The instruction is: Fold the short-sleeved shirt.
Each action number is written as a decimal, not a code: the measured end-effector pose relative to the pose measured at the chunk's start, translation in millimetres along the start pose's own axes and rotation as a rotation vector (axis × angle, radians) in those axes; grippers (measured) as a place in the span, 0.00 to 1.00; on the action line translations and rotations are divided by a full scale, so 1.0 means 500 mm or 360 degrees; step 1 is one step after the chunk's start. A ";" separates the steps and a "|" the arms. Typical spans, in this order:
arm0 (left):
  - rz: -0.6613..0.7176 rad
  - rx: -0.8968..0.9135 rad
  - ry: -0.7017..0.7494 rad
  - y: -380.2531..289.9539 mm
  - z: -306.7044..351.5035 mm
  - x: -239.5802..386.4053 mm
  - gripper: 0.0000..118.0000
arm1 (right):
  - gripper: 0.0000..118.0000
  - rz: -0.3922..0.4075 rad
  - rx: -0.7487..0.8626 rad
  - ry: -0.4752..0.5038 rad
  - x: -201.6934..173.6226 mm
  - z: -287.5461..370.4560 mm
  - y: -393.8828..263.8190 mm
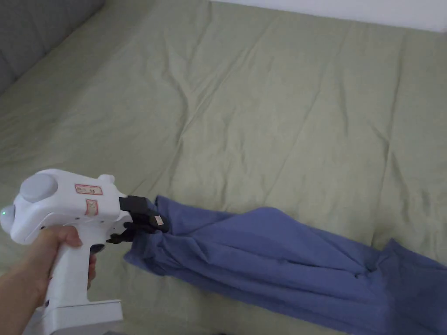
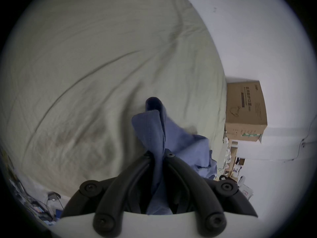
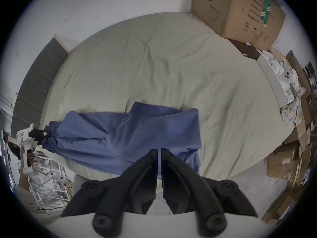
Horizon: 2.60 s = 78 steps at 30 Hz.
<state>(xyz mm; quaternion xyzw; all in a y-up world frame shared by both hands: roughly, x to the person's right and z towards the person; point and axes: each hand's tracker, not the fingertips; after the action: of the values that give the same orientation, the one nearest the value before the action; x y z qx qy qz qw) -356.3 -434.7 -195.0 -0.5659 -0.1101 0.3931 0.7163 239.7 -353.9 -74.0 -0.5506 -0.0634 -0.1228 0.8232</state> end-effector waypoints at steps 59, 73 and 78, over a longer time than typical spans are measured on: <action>-0.1239 -0.0062 0.0329 -0.461 -0.448 0.486 0.00 | 0.04 -0.0291 0.0179 0.0062 0.278 0.071 -0.121; -0.0747 -0.0004 -0.0382 -0.200 -0.170 0.355 0.00 | 0.04 -0.0270 0.0183 0.0067 0.252 0.057 -0.091; -0.0418 -0.0081 -0.0272 -0.130 -0.139 0.241 0.00 | 0.04 -0.0236 0.0139 0.0095 0.220 0.030 -0.079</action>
<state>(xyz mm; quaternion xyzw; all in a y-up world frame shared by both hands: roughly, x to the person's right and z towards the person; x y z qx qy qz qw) -205.8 -405.4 -194.5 -0.5291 -0.2536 0.3397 0.7351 335.0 -369.0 -6.7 -0.5041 -0.0848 -0.1967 0.8367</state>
